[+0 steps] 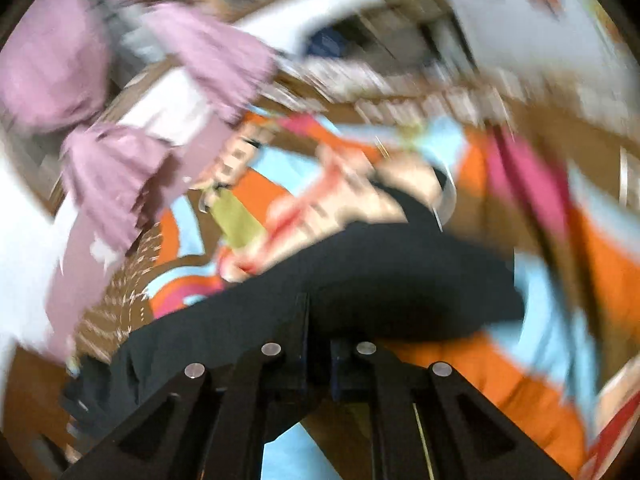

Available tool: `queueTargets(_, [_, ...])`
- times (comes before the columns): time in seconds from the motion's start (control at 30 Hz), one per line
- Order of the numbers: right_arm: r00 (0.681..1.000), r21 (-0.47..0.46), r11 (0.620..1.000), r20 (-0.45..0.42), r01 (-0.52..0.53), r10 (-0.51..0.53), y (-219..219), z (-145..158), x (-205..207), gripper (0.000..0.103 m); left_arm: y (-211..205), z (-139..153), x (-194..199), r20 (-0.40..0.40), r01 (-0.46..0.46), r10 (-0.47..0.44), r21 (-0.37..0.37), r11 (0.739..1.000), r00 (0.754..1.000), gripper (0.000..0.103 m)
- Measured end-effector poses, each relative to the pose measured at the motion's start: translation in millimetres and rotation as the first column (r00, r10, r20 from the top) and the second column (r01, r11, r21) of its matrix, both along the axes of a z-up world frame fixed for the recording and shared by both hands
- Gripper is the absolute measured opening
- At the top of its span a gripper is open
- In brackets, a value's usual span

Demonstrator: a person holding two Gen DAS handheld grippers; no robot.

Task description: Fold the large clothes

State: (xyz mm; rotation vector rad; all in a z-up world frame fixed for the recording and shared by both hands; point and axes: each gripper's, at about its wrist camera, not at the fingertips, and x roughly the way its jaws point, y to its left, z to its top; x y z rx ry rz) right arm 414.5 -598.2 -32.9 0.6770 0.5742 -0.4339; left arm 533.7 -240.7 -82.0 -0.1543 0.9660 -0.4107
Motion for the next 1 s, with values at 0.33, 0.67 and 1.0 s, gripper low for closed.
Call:
queueTargets(0.33, [0.923, -0.503, 0.818, 0.094, -0.280, 0.373, 190, 127, 52, 0.007, 121, 72, -1, 0.041, -0.067, 0.078, -0.219, 0.973, 0.996, 0.101])
queueTargets(0.67, [0.670, -0.657, 0.389, -0.244, -0.646, 0.701, 405, 70, 78, 0.007, 277, 146, -32, 0.060, -0.127, 0.163, -0.390, 0.912, 0.985, 0.101])
queueTargets(1.0, [0.415, -0.531, 0.048, -0.599, -0.846, 0.684, 495, -61, 64, 0.010, 367, 131, -58, -0.092, -0.212, 0.191, -0.483, 0.850, 0.977, 0.101])
